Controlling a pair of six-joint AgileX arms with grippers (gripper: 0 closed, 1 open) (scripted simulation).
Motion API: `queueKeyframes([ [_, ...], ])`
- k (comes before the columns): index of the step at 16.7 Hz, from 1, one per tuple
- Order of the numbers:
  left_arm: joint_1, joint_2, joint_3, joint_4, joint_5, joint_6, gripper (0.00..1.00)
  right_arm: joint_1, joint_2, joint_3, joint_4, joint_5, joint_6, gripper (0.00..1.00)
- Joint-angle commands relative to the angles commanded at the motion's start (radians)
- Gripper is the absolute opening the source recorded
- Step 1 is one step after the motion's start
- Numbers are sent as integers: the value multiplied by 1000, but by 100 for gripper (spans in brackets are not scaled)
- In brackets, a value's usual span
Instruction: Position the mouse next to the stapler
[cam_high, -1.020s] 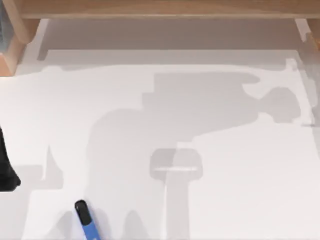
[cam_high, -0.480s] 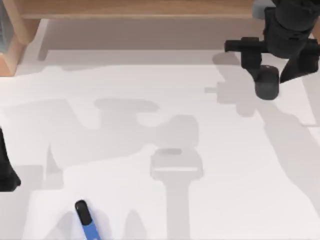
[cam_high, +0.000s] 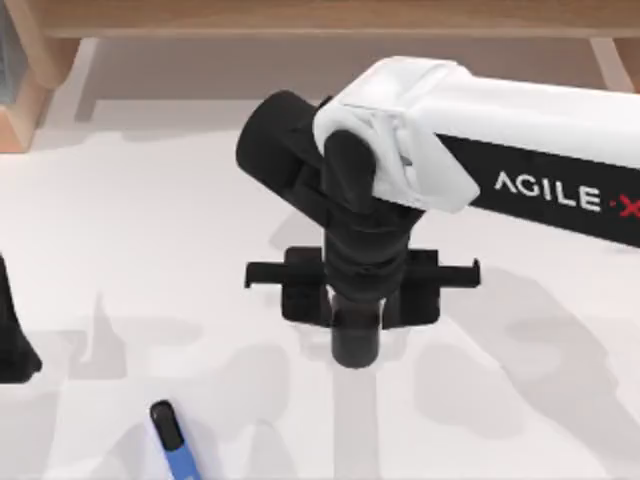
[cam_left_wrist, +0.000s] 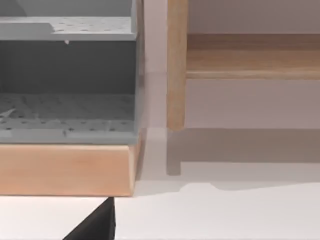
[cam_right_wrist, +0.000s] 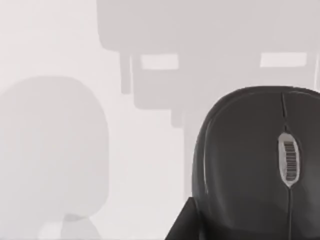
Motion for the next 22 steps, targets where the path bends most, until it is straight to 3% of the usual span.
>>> queueKeyframes([
  [7, 0, 0, 0, 0, 0, 0, 100, 230, 27, -96, 106, 0, 187, 0],
  [22, 0, 0, 0, 0, 0, 0, 100, 237, 13, -91, 126, -1, 195, 0],
])
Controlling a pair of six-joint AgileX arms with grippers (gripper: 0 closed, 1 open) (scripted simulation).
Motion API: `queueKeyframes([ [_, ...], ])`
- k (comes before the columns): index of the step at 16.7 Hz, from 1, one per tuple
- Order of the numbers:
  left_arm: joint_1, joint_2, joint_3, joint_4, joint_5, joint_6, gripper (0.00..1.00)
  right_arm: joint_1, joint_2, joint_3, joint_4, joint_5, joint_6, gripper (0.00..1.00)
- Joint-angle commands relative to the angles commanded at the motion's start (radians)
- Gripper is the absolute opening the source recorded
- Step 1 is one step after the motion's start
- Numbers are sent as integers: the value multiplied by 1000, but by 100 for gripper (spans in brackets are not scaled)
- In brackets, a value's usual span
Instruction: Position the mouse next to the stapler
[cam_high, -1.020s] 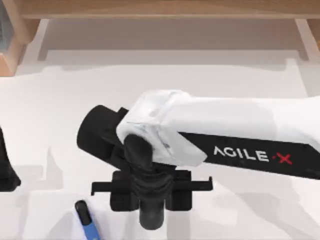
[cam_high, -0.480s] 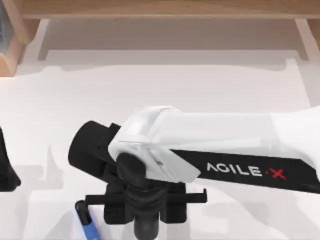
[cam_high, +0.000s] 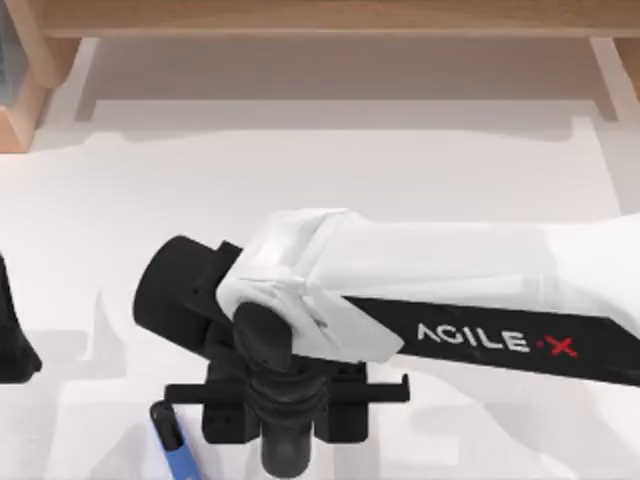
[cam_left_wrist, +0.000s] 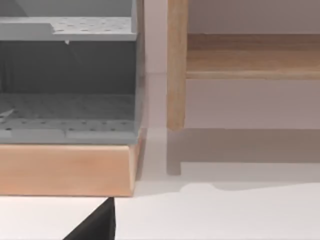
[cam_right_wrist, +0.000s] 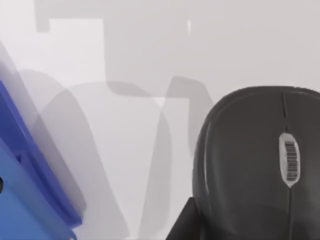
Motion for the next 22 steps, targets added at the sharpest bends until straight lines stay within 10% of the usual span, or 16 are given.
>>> queueKeyframes([
  [20, 0, 0, 0, 0, 0, 0, 100, 0, 37, -39, 36, 1, -3, 0],
  [22, 0, 0, 0, 0, 0, 0, 100, 0, 37, -39, 36, 1, -3, 15],
])
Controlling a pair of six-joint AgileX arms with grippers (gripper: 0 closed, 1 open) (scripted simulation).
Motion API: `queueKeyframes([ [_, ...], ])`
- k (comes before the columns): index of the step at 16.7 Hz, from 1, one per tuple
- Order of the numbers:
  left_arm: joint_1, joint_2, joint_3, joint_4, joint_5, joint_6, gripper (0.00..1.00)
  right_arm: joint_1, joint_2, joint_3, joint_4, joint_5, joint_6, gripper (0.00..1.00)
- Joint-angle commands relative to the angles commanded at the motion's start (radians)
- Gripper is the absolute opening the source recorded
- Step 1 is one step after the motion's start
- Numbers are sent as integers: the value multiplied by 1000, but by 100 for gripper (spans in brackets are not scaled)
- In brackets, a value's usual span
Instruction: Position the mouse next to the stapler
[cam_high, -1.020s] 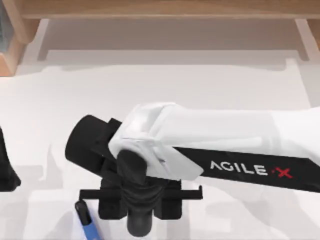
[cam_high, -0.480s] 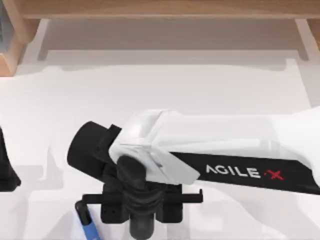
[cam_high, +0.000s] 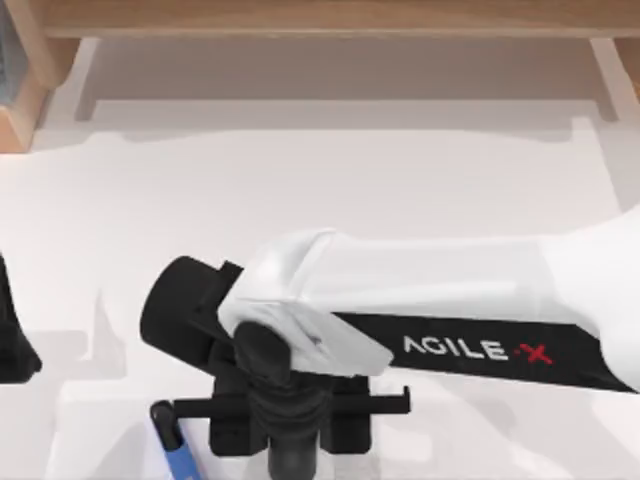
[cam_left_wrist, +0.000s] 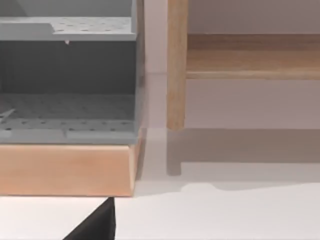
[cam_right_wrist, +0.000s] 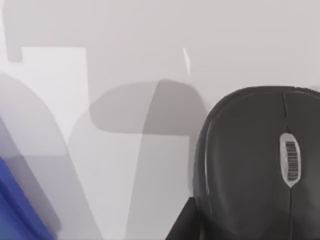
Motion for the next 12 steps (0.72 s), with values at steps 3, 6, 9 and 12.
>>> queueKeyframes([
  [3, 0, 0, 0, 0, 0, 0, 100, 0, 0, 0, 0, 0, 0, 38],
  [6, 0, 0, 0, 0, 0, 0, 100, 0, 0, 0, 0, 0, 0, 60],
  [9, 0, 0, 0, 0, 0, 0, 100, 0, 0, 0, 0, 0, 0, 83],
  [12, 0, 0, 0, 0, 0, 0, 100, 0, 0, 0, 0, 0, 0, 100],
])
